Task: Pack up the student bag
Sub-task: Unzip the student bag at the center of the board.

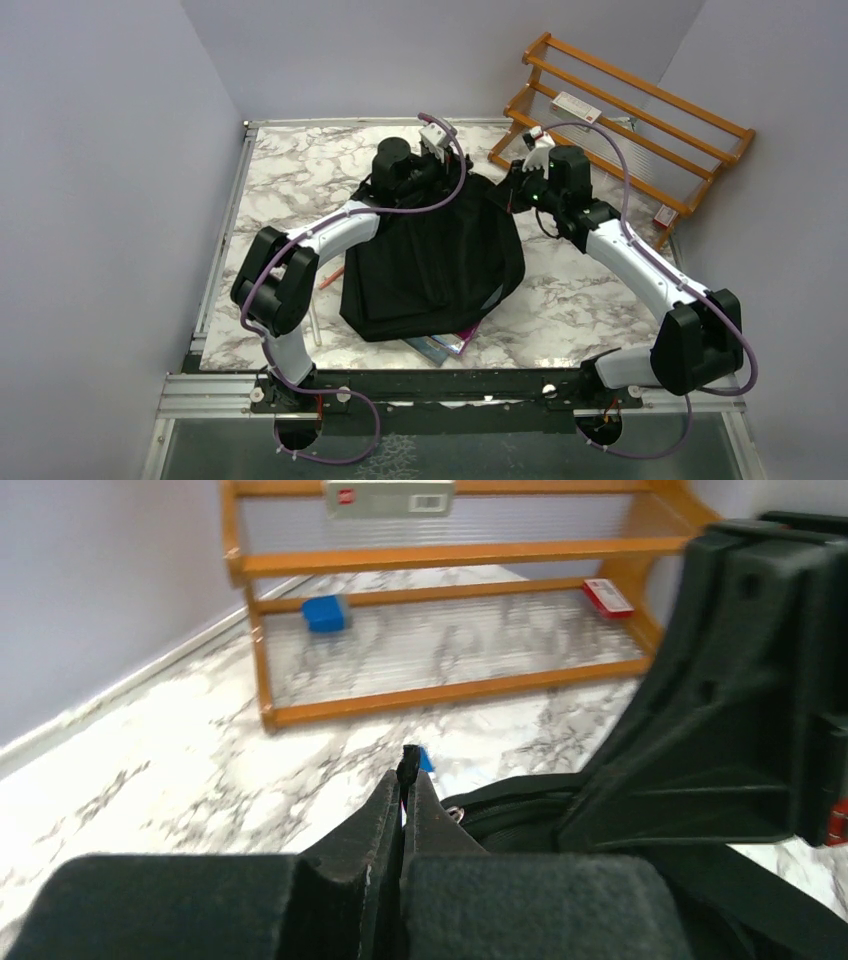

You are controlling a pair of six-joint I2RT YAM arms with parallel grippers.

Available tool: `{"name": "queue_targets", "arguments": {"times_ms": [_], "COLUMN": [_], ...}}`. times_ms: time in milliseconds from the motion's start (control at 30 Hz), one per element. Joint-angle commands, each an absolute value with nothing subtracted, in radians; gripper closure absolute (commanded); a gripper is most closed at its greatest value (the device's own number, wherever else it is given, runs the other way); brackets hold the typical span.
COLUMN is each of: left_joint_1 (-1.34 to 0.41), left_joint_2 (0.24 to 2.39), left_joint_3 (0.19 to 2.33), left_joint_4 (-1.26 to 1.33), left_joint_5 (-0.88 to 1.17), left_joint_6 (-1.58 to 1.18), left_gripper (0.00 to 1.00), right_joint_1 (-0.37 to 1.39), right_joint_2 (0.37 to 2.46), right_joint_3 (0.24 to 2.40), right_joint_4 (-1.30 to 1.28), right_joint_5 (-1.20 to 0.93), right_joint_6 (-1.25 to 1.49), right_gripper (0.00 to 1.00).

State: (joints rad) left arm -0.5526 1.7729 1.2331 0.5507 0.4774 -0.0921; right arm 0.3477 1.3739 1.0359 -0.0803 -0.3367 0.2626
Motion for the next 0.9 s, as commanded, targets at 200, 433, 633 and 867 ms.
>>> {"name": "queue_targets", "arguments": {"times_ms": [200, 433, 633, 867], "left_joint_1": [-0.527, -0.5, -0.464, -0.445], "left_joint_2": [1.647, 1.598, 1.555, 1.526], "left_joint_3": [1.126, 1.04, 0.963, 0.896], "left_joint_4": [0.512, 0.477, 0.448, 0.417], "left_joint_5": [-0.013, -0.138, -0.215, -0.262], "left_joint_6": [-0.221, -0.222, -0.254, -0.282], "left_gripper": [1.0, 1.0, 1.0, 1.0], "right_joint_1": [0.347, 0.347, 0.347, 0.347], "right_joint_2": [1.314, 1.288, 1.281, 1.281], "right_joint_3": [1.038, 1.029, 1.031, 1.035], "right_joint_4": [-0.063, -0.065, -0.083, -0.088], "right_joint_5": [-0.193, -0.155, -0.131, -0.102], "right_joint_6": [0.29, 0.312, 0.329, 0.339], "right_gripper": [0.99, 0.99, 0.99, 0.99]}}
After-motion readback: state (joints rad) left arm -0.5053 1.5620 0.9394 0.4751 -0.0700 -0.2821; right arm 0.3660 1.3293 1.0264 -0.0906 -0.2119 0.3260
